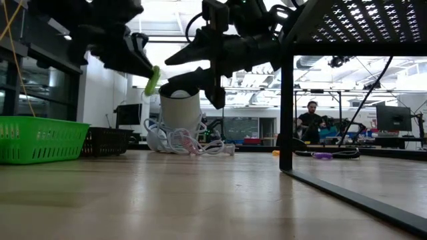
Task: Pick & Place Office Desk Supplies
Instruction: Put the green coil keychain into the black bin
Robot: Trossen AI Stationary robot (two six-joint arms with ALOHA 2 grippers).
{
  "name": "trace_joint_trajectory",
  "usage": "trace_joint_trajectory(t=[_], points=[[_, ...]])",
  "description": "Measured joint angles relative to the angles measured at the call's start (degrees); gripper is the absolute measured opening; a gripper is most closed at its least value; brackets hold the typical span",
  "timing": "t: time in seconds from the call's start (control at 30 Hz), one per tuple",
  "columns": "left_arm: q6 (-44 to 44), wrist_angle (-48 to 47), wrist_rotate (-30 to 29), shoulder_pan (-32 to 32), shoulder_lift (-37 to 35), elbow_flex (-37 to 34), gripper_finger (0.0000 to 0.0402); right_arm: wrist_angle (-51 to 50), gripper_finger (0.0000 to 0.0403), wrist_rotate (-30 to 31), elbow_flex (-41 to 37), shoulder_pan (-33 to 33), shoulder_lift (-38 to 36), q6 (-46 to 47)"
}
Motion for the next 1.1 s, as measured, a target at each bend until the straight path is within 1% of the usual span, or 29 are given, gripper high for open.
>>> trace_joint_trajectory(t=[0.07, 0.2, 0.33, 0.43, 0.57, 0.8, 0.93, 1.1], points=[[-3.9, -1.9, -4.1, 0.0, 0.0, 0.0, 0.0026, 0.0, 0.0136, -0.1, 0.0, 0.0, 0.0, 0.0], [-15.6, -7.4, -13.4, 0.0, 0.0, 0.0, 0.0026, 0.0, 0.0136, 0.0, 0.0, 0.3, 0.0, 0.0], [-26.8, -14.8, -17.5, 0.1, 0.0, 0.0, 0.0031, 0.0, 0.0136, 0.0, 0.0, 1.0, 0.0, -0.2], [-34.8, -20.8, -18.7, 0.1, 0.0, 0.0, 0.0033, 0.0, 0.0136, 0.1, 0.0, 1.2, 0.0, -0.3], [-41.7, -26.0, -20.8, 0.2, 0.0, 0.0, 0.0033, 0.0, 0.0136, 0.2, 0.0, 1.3, 0.0, -0.3], [-46.5, -30.9, -22.9, 0.2, -1.5, 0.0, 0.0034, 0.0, 0.0136, 0.4, 0.0, 1.3, 0.0, -0.4], [-52.1, -35.5, -23.5, 0.4, -2.2, 0.0, 0.0035, 0.1, 0.0136, 0.4, 0.0, 1.3, 0.0, -0.3], [-59.2, -41.2, -22.9, 2.1, -2.2, 0.0, 0.0035, 0.1, 0.0136, 0.4, 0.0, 1.3, 0.0, -0.3]])
